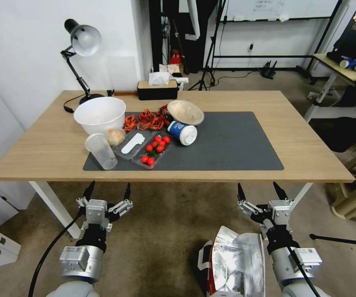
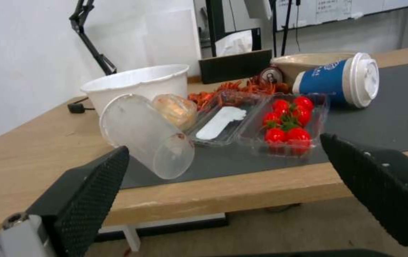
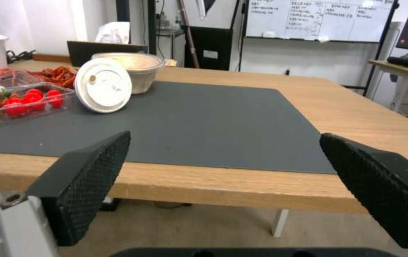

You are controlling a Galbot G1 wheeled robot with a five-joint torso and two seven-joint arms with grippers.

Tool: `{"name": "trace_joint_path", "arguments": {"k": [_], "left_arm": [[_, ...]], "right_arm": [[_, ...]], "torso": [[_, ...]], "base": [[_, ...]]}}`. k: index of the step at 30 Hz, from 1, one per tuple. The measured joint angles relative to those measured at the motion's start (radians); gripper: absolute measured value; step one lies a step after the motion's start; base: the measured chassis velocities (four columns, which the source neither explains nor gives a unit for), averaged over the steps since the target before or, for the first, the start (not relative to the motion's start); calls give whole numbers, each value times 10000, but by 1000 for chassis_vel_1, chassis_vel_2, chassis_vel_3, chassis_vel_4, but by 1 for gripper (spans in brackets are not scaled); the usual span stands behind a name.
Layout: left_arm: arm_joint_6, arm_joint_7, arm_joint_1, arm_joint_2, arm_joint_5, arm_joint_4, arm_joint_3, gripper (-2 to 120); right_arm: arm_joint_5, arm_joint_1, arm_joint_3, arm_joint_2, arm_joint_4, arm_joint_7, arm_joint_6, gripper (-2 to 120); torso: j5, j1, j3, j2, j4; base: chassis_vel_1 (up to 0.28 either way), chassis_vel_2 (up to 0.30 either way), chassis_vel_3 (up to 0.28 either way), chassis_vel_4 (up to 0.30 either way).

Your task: Pick up the food delivery bag from the floor and place it on the table.

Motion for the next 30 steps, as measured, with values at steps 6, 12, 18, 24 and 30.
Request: {"name": "trace_joint_path", "arguments": {"k": [6,12,18,24,30], "left_arm": [[0,0,0,0,0,0,0,100],[0,0,0,0,0,0,0,100],[0,0,0,0,0,0,0,100],[0,0,0,0,0,0,0,100],[0,0,0,0,0,0,0,100]], "right_arm": [[0,0,0,0,0,0,0,100],[0,0,0,0,0,0,0,100],[0,0,0,0,0,0,0,100],[0,0,0,0,0,-1,0,100],[0,0,0,0,0,-1,0,100]], "torso": [[0,0,0,0,0],[0,0,0,0,0],[0,0,0,0,0],[0,0,0,0,0],[0,0,0,0,0]], "base": [[0,0,0,0],[0,0,0,0],[0,0,0,0],[0,0,0,0],[0,0,0,0]]}}
